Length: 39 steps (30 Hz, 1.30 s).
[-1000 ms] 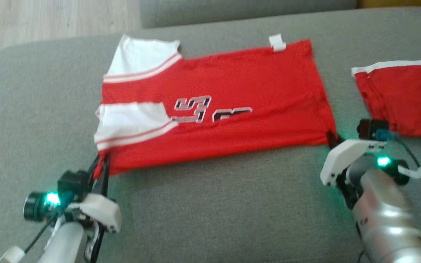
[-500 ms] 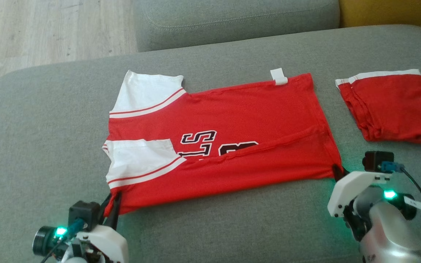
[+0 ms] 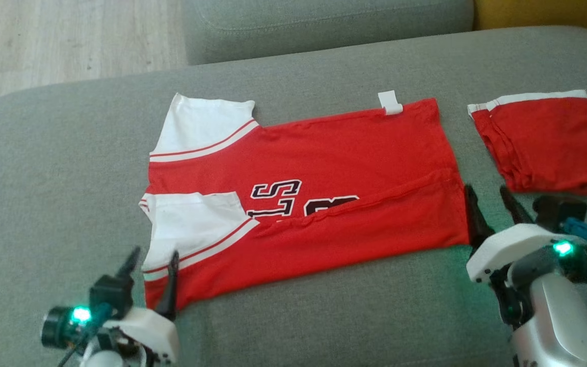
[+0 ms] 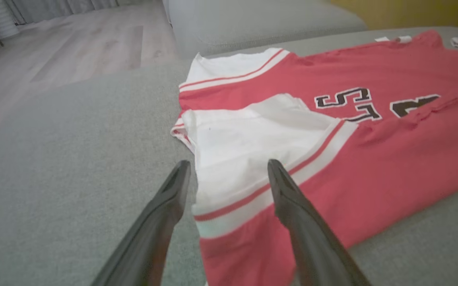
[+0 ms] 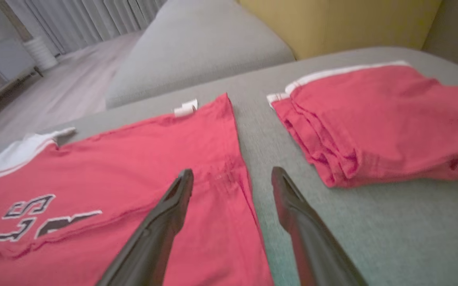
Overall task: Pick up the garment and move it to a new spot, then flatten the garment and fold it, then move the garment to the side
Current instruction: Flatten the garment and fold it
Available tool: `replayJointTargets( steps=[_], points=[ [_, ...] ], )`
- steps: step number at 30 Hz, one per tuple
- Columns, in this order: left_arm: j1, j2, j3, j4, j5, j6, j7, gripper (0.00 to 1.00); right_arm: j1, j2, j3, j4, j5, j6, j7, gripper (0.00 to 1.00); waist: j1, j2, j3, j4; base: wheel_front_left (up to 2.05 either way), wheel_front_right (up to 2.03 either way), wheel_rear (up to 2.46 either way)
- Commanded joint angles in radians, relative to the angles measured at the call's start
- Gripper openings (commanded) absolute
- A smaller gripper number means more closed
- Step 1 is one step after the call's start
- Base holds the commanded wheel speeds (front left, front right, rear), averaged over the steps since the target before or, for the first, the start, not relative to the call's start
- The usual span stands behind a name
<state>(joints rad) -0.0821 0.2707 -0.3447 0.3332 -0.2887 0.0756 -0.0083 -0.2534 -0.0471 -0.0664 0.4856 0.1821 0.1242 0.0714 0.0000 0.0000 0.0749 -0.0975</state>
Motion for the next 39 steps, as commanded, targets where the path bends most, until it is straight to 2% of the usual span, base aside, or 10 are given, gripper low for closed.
replayJointTargets(
  steps=[1, 6, 9, 11, 16, 20, 23, 28, 33, 39],
  points=[
    [-0.076, 0.014, 0.059, -0.050, 0.004, 0.014, -0.054, 1.00, -0.012, -0.003, 0.041, -0.071, 0.024, 0.007, -0.048, 1.00, 0.0000, 0.0000, 0.011, -0.006, 0.00, 0.00, 0.00],
    [-0.137, -0.014, 0.095, -0.096, -0.042, -0.010, -0.172, 1.00, -0.004, -0.003, 0.089, -0.143, 0.060, 0.007, -0.144, 1.00, 0.0000, 0.0000, 0.049, -0.021, 0.00, 0.00, 0.00],
    [-0.185, -0.007, 0.109, -0.113, -0.050, -0.024, -0.192, 1.00, -0.011, -0.003, 0.099, -0.162, 0.074, 0.007, -0.176, 1.00, 0.0000, 0.0000, 0.073, -0.029, 0.00, 0.00, 0.00],
    [-0.250, 0.013, 0.112, -0.124, -0.049, -0.049, -0.191, 1.00, -0.022, -0.003, 0.105, -0.177, 0.085, 0.007, -0.198, 1.00, 0.0000, 0.0000, 0.104, -0.036, 0.00, 0.00, 0.00],
    [-0.515, 0.120, 0.085, -0.079, -0.035, -0.155, -0.052, 1.00, -0.059, -0.003, 0.130, -0.210, 0.099, 0.007, -0.244, 1.00, 0.0000, 0.0000, 0.212, -0.069, 0.00, 0.00, 0.00],
    [-0.668, 0.189, 0.026, 0.046, -0.057, -0.197, 0.098, 1.00, -0.083, -0.003, 0.155, -0.216, 0.116, 0.007, -0.265, 1.00, 0.0000, 0.0000, 0.276, -0.103, 0.00, 0.00, 0.00],
    [-0.758, 0.229, -0.030, 0.157, -0.088, -0.205, 0.186, 1.00, -0.099, -0.003, 0.182, -0.216, 0.131, 0.007, -0.278, 1.00, 0.0000, 0.0000, 0.316, -0.133, 0.00, 0.00, 0.00],
    [-0.868, 0.285, -0.131, 0.300, -0.167, -0.206, 0.254, 1.00, -0.122, -0.003, 0.213, -0.217, 0.145, 0.007, -0.296, 1.00, 0.0000, 0.0000, 0.365, -0.178, 0.00, 0.00, 0.00],
    [-0.945, 0.330, -0.183, 0.417, -0.213, -0.206, 0.270, 1.00, -0.128, -0.003, 0.227, -0.214, 0.163, 0.007, -0.312, 1.00, 0.0000, 0.0000, 0.397, -0.210, 0.00, 0.00, 0.00],
    [-0.998, 0.351, -0.235, 0.506, -0.251, -0.206, 0.270, 1.00, -0.131, -0.003, 0.264, -0.204, 0.183, 0.007, -0.324, 1.00, 0.0000, 0.0000, 0.418, -0.235, 0.00, 0.00, 0.00]
  ],
)
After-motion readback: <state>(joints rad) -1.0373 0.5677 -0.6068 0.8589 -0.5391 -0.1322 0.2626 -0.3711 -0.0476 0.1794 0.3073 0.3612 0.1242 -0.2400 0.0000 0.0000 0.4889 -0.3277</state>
